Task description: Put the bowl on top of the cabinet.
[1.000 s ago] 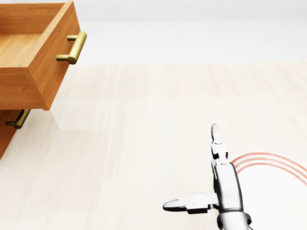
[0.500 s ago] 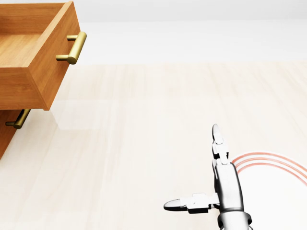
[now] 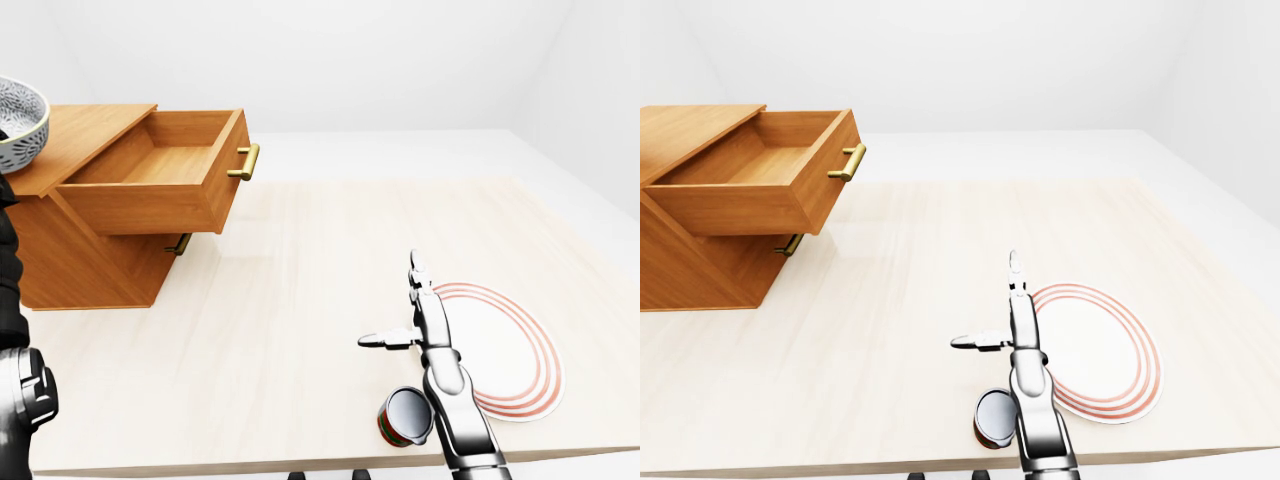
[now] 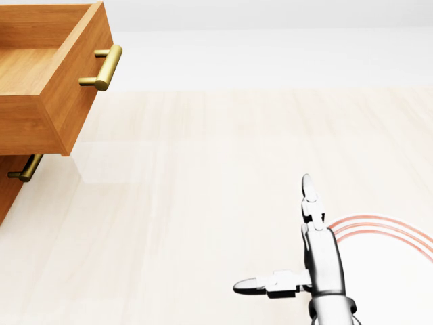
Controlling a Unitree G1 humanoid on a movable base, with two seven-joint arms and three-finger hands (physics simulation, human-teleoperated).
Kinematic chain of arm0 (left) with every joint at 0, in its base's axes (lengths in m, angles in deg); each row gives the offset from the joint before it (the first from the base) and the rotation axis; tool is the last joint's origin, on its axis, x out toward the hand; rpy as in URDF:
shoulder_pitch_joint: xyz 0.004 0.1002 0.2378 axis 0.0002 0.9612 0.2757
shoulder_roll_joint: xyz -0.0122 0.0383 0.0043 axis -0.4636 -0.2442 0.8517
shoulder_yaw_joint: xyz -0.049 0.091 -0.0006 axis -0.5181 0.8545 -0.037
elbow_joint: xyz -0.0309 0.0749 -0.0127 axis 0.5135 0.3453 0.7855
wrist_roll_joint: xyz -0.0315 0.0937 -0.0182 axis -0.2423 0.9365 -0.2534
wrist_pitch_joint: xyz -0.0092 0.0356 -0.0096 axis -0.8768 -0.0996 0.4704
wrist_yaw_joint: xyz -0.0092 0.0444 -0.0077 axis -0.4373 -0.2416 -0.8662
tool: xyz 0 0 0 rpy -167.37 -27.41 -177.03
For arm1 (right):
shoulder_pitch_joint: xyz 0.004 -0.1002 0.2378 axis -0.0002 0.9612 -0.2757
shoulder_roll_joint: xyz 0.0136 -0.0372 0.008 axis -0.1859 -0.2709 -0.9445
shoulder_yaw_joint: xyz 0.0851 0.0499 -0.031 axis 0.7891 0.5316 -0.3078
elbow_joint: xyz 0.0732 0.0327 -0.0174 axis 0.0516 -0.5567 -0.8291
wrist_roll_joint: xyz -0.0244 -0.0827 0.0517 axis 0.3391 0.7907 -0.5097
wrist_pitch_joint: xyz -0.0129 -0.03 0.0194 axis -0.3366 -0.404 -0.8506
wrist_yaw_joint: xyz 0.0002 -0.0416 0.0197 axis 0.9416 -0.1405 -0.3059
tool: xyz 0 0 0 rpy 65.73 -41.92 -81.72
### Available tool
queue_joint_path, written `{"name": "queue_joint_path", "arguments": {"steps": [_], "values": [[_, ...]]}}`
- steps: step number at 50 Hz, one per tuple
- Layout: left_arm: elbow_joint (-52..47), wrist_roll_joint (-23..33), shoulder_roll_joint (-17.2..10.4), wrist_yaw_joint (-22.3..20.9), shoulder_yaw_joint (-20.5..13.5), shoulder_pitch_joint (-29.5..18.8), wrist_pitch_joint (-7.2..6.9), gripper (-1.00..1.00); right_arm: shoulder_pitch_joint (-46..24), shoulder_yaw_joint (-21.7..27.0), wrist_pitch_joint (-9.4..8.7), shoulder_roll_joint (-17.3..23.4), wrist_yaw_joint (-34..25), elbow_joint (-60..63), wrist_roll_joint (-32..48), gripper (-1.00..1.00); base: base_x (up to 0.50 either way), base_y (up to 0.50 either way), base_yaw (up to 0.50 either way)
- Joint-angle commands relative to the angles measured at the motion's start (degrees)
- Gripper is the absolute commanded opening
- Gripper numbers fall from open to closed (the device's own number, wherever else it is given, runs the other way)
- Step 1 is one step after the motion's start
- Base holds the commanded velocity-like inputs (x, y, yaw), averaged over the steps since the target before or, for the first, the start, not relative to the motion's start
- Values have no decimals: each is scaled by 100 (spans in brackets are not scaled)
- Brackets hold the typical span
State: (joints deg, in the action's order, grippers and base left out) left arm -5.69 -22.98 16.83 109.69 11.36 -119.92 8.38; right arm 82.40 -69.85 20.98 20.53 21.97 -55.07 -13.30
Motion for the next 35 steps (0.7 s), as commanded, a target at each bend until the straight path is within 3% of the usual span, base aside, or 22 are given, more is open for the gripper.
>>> {"name": "queue_joint_path", "arguments": {"steps": [1, 6, 7, 8, 9, 11, 16, 30, 35], "values": [[966, 328, 407, 414, 445, -103, -168, -98, -123, 60, 100, 13, 42, -261, -5, 100, 0, 0, 0], [969, 297, 430, 429, 429, -116, -142, -98, -185, 67, 164, 14, 53, -433, -3, 100, 0, 0, 0], [910, 254, 365, 402, 392, -127, -92, -86, -166, 49, 197, 9, 63, -452, 17, 100, 0, 0, 0], [908, 244, 362, 428, 387, -135, -105, -11, -164, 45, 204, 8, 63, -461, 21, 100, 0, 0, 0], [859, 175, 323, 449, 338, -158, -40, 100, -140, 25, 202, 1, 64, -436, 37, 100, 0, 0, 0], [827, 228, 311, 424, 385, -170, -125, 100, -130, 15, 214, -2, 69, -440, 49, 100, 0, 0, 0], [789, 249, 279, 438, 395, -183, -67, 100, -119, 0, 226, -8, 82, -450, 71, 100, 0, 0, 0], [759, 279, 231, 394, 373, -161, -83, 100, -182, -18, 299, -16, 115, -639, 106, 100, 0, 0, 0], [610, 274, 268, 137, 377, -195, -49, 100, -211, -15, 348, -13, 124, -728, 109, 100, 0, 0, 0]]}}
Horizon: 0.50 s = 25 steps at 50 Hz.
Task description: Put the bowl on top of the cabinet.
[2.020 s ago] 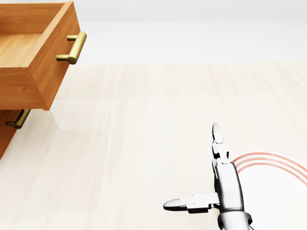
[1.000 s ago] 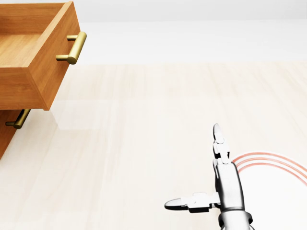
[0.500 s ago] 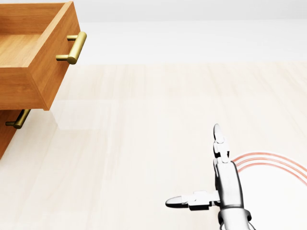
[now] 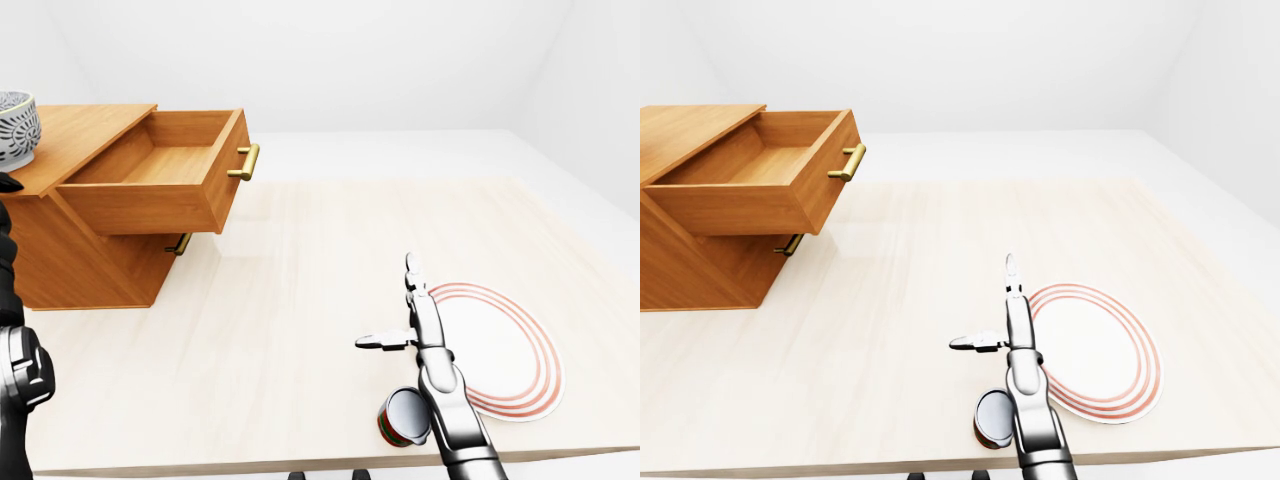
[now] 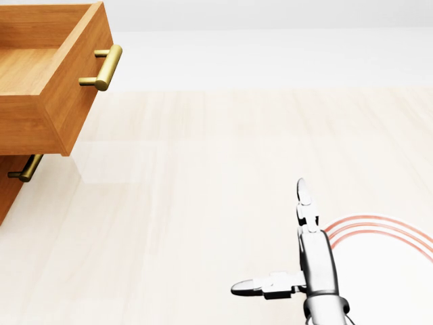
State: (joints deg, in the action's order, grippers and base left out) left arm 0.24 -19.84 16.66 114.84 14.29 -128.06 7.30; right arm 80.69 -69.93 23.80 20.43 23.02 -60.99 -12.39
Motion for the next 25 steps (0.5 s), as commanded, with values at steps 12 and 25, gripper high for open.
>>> {"name": "queue_joint_path", "arguments": {"steps": [12, 25], "values": [[-592, -53, 354, -1106, -3, 551, 134, 100, -31, -20, 73, -10, 25, -139, 31, 100, 0, 0, 0], [-7155, -1370, 103, -5491, -1344, 1542, -660, 100, -17, -8, 51, -6, 36, -83, 34, 100, 0, 0, 0]]}}
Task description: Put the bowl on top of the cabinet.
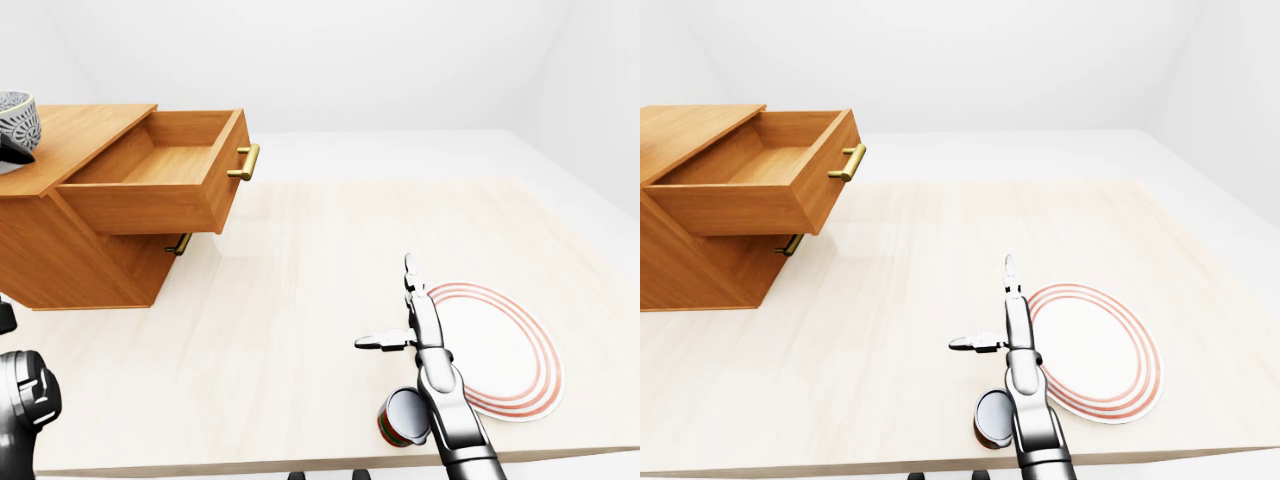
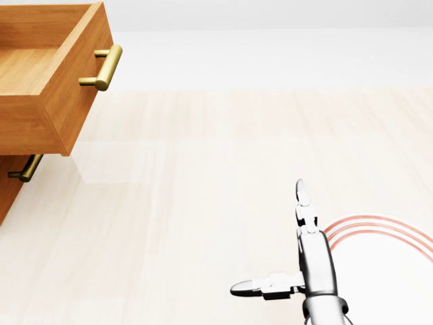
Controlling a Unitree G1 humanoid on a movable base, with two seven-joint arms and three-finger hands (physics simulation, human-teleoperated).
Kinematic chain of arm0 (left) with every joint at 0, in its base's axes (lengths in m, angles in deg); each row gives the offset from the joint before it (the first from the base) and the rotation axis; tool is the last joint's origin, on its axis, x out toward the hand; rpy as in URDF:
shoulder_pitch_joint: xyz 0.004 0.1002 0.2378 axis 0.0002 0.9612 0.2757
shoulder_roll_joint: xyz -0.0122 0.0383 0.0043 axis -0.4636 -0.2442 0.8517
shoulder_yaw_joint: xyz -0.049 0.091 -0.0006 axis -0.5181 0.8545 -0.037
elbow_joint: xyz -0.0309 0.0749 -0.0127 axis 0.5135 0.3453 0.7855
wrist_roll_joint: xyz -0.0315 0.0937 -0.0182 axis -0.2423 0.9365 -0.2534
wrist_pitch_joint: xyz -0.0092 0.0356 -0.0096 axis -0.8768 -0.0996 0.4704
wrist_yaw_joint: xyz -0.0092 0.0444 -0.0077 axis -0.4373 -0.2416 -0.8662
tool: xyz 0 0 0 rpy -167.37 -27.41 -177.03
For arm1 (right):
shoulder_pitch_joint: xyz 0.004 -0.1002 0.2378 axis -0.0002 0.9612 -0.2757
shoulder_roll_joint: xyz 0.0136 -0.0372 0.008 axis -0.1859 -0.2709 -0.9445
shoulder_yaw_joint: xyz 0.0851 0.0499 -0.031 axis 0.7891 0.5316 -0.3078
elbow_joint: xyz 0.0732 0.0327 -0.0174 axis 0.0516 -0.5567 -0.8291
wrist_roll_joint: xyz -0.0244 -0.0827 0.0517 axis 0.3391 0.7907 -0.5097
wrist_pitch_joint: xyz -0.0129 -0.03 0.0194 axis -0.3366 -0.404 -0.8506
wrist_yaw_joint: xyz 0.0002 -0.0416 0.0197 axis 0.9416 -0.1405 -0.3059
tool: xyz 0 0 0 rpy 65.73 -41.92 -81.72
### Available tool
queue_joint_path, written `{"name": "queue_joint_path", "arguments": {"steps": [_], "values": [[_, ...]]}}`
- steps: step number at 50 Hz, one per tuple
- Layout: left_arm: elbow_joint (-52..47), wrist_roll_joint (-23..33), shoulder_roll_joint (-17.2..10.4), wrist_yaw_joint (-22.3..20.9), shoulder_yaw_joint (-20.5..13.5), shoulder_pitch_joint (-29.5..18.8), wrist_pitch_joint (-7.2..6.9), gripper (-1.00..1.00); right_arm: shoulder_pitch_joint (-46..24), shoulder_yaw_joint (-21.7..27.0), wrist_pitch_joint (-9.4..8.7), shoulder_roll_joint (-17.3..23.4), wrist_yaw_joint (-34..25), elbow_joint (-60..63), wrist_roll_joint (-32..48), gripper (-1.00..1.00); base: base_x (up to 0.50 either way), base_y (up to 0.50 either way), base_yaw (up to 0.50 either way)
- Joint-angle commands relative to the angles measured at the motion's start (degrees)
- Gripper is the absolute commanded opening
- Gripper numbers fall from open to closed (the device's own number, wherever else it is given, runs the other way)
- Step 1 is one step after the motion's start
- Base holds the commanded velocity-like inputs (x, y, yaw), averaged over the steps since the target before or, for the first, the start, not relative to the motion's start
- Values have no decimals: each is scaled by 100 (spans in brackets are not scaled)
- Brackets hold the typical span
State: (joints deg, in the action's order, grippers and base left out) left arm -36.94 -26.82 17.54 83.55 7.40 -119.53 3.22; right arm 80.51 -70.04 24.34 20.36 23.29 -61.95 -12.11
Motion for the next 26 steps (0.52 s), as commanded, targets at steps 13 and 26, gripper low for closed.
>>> {"name": "queue_joint_path", "arguments": {"steps": [13, 26], "values": [[-5925, -1945, -668, -3672, -900, 439, -252, 100, 43, -19, -8, -3, 9, 78, 27, 100, 0, 0, 0], [-7446, -2323, -904, -3672, -1080, 915, -252, 100, 109, -34, -63, -5, -20, 242, 19, 100, 0, 0, 0]]}}
